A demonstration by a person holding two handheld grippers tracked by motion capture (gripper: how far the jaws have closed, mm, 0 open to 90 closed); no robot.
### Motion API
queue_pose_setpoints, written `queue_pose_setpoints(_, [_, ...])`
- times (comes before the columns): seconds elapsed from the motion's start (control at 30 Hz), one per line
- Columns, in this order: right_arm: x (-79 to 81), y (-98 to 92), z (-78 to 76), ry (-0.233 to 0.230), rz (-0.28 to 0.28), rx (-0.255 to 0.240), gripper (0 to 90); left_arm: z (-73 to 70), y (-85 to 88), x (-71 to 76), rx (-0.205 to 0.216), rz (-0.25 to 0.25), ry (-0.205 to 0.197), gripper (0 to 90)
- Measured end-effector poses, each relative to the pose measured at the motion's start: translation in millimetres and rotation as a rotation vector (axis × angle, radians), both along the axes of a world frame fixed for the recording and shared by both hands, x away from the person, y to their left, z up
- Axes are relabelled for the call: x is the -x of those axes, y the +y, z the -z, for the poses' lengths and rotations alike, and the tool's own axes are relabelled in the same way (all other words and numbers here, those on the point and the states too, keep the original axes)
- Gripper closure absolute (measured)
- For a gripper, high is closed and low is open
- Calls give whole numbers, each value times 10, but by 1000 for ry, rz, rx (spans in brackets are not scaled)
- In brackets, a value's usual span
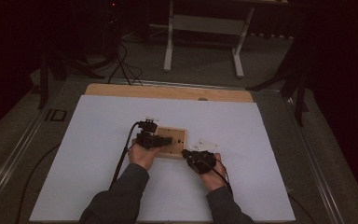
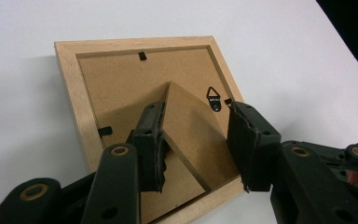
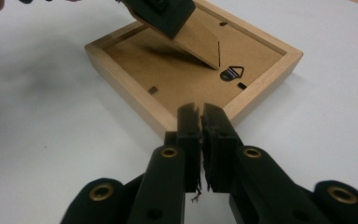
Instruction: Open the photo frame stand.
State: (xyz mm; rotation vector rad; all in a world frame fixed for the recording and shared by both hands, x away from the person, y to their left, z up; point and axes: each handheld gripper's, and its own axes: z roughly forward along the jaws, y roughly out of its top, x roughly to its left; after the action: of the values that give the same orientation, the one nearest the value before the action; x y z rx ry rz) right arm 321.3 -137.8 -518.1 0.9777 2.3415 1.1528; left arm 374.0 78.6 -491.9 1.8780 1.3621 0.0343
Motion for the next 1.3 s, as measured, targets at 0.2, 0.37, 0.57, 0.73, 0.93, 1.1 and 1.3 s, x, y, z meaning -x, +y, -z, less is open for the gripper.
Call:
queue_pose_setpoints(0.2, [-2, -35, -49, -11, -1, -14, 817, -25, -9, 78, -25, 17, -32, 581])
queue_pose_setpoints(0.37, [-12, -76, -95, -15, 10, -35, 786, -31, -10, 180, -37, 23, -73, 582])
queue_pose_setpoints(0.57, [-32, -116, -136, -17, 24, -48, 761, -55, -26, 312, -71, 45, -142, 583])
queue_pose_setpoints(0.73, [-47, -148, -158, -13, 30, -65, 741, -72, -24, 436, -103, 68, -198, 584])
queue_pose_setpoints(0.93, [-66, -164, -171, -1, 27, -75, 693, -53, 29, 564, -107, 79, -248, 585])
queue_pose_setpoints(1.1, [-86, -166, -167, 14, 19, -87, 636, -31, 91, 681, -105, 91, -290, 586])
queue_pose_setpoints(1.3, [-101, -163, -172, 46, -19, -131, 559, -19, 118, 841, -139, 121, -375, 585])
